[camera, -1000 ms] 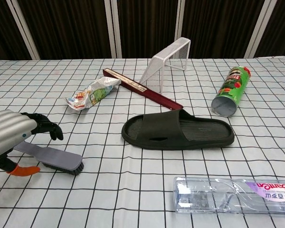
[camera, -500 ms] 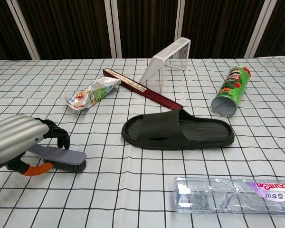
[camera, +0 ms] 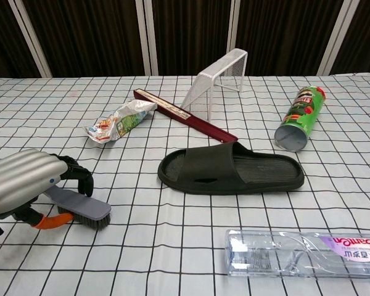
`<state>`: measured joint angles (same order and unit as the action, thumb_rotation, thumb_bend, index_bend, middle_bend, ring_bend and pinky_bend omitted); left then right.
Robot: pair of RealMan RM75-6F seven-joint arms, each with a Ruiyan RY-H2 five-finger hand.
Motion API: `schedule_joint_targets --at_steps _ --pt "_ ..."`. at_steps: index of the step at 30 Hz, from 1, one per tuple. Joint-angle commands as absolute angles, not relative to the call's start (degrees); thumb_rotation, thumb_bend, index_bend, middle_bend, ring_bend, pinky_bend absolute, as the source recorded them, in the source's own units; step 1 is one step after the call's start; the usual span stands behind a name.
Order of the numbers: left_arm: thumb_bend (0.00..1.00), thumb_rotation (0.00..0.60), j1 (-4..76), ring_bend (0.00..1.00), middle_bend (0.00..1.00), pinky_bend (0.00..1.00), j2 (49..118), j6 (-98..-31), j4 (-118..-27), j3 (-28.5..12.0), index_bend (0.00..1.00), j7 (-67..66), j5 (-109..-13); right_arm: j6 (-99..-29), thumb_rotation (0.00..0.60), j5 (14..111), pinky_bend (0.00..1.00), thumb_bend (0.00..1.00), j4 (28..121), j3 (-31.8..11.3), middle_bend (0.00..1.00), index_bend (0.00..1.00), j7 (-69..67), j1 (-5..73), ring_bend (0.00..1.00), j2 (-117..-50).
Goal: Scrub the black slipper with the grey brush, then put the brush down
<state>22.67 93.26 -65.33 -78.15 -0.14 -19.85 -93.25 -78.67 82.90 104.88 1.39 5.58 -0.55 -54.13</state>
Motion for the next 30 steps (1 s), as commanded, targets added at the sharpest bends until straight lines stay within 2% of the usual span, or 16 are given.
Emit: schedule_joint_targets --at_steps 1,22,27,30 --pt "0.42 0.6 22.7 0.28 0.4 0.33 92.9 -65.6 -78.8 0.1 0.4 -19.7 -93.3 -78.8 0.524 82.8 0.0 0.37 104.9 1.4 0.0 0.0 5.6 -0.6 0.0 -54.1" --pt "0.4 0.6 24.3 0.29 0.4 0.32 93.0 -64.5 -79.5 0.6 0.4 -20.5 -90.7 -78.6 0.524 82.3 0.0 0.37 105.2 1.6 0.0 0.0 5.6 -0.3 0.0 -53.7" --pt "0.43 0.6 24.3 0.32 0.44 0.36 92.9 -65.0 -79.7 0.9 0.46 -20.4 -91.0 -78.8 0.524 82.3 0.0 0.37 105.3 1.7 0.0 0.0 5.6 -0.4 0.0 -53.6" --pt "0.5 0.6 24.3 0.33 0.44 0.36 92.8 -65.0 -80.0 1.0 0.46 -20.4 -90.7 -78.8 0.524 82.3 0.0 0.37 105.3 1.7 0.0 0.0 5.6 -0.3 0.0 -53.6"
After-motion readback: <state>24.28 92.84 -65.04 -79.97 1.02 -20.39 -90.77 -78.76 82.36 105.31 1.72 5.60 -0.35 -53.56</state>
